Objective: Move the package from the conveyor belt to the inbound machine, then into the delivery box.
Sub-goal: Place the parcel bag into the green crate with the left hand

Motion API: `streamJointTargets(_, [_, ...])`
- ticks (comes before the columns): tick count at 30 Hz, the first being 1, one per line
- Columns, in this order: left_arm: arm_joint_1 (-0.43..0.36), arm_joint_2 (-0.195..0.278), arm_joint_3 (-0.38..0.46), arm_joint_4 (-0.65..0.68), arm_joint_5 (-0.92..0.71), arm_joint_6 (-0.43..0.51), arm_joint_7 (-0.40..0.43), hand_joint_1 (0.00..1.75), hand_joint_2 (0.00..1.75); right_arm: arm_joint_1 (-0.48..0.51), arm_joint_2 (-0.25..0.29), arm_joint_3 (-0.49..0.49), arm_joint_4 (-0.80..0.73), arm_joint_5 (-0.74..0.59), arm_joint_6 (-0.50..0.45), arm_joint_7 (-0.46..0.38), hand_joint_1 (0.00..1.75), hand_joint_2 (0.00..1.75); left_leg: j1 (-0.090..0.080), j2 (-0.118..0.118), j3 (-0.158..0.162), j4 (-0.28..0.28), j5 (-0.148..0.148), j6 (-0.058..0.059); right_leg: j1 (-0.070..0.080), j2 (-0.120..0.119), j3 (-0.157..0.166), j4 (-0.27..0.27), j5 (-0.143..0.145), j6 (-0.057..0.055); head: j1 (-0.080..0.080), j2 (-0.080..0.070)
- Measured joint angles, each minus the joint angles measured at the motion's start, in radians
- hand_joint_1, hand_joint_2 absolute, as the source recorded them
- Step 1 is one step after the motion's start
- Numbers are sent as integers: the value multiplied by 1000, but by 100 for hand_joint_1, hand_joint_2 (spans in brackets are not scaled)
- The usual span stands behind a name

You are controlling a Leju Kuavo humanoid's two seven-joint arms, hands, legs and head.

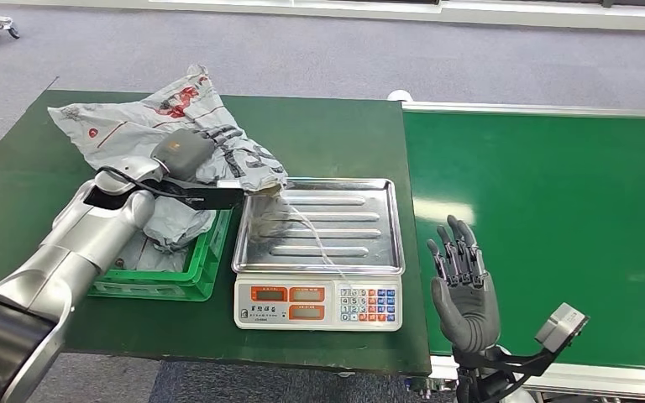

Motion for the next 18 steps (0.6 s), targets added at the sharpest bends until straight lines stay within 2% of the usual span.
streamJointTargets(12, [-4, -28, 21, 5, 7, 15, 13, 0, 175, 0, 7, 0, 0, 8, -7, 0, 0, 175, 0, 0, 0, 0, 0, 0, 0, 0, 0, 0, 0, 0, 0, 0])
streamJointTargets(18, [14, -47, 83, -35, 107, -15, 0, 0, 175, 2, 9, 0, 0, 10, -13, 2, 0, 175, 0, 0, 0, 0, 0, 0, 0, 0, 0, 0, 0, 0, 0, 0])
